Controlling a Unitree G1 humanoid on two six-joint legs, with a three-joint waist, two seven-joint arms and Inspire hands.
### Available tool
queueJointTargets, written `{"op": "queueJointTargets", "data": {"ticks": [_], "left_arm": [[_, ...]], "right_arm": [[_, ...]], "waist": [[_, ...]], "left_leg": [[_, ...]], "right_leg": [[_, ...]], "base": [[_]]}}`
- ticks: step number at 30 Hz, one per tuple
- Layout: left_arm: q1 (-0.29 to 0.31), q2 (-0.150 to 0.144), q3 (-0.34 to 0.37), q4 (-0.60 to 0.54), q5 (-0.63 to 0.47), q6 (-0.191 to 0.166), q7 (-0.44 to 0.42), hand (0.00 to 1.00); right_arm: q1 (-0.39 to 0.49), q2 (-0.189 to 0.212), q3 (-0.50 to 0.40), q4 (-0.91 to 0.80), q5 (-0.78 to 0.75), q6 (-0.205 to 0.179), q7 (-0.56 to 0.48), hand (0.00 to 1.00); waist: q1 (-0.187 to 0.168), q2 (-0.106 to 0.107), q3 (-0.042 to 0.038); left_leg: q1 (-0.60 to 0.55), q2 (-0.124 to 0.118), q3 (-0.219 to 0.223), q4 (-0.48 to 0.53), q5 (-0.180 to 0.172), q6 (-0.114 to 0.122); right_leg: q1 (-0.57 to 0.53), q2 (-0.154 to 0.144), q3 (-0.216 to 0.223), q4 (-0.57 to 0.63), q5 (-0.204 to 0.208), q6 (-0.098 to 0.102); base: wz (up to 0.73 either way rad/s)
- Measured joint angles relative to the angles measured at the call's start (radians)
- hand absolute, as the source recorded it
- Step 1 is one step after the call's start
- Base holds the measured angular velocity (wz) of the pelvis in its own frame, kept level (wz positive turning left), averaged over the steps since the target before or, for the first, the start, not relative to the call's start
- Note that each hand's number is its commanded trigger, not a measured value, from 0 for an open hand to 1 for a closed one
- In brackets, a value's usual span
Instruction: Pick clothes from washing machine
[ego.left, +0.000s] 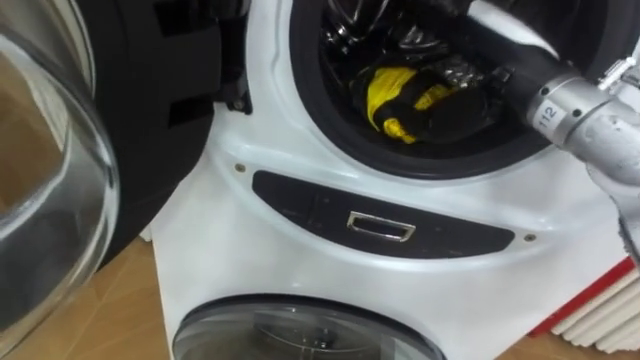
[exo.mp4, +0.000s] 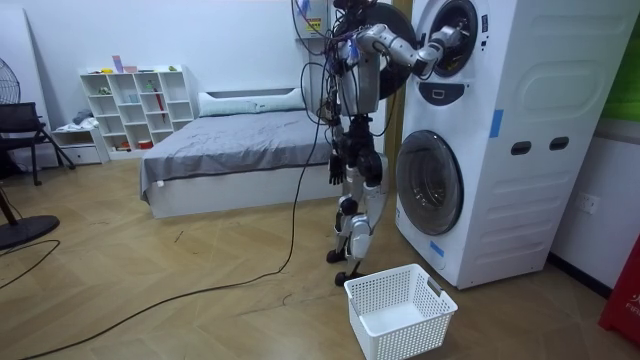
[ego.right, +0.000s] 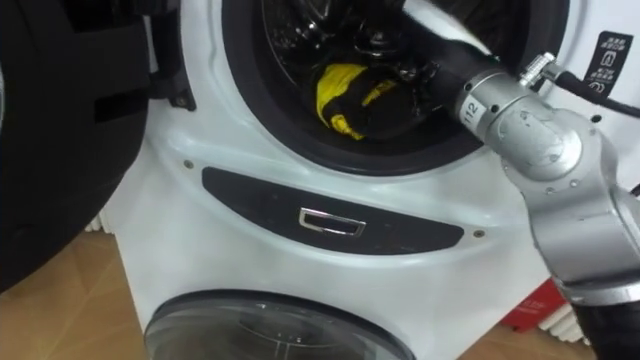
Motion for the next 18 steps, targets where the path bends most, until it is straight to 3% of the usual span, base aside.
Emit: {"op": "queueJointTargets", "data": {"ticks": [4,11,18], "left_arm": [[-0.006,0.003,-0.005,0.027,-0.001,-0.014,0.003,0.0],[-0.003,0.004,-0.006,0.028,-0.001,-0.036,0.006,0.0],[0.0,0.007,-0.005,0.023,0.006,-0.036,-0.002,0.0]], "right_arm": [[0.004,-0.02,0.001,-0.034,0.0,-0.004,0.092,0.0],[0.003,-0.021,-0.001,-0.034,0.0,-0.015,0.147,0.0],[0.003,-0.043,0.001,-0.068,-0.06,-0.009,0.216,0.0]], "waist": [[-0.016,-0.008,0.0034],[-0.017,-0.008,0.0036],[0.01,-0.009,0.0034]], "left_leg": [[0.002,0.001,0.003,-0.002,0.0,0.0],[0.02,0.003,0.011,-0.015,0.0,0.0],[0.03,0.004,0.021,-0.024,0.0,0.0]], "right_leg": [[-0.001,0.002,0.008,-0.001,0.0,0.0],[0.004,0.004,0.024,0.0,0.0,0.0],[0.004,0.005,0.034,-0.001,0.0,0.0]], "base": [[-0.01],[-0.04],[-0.05]]}}
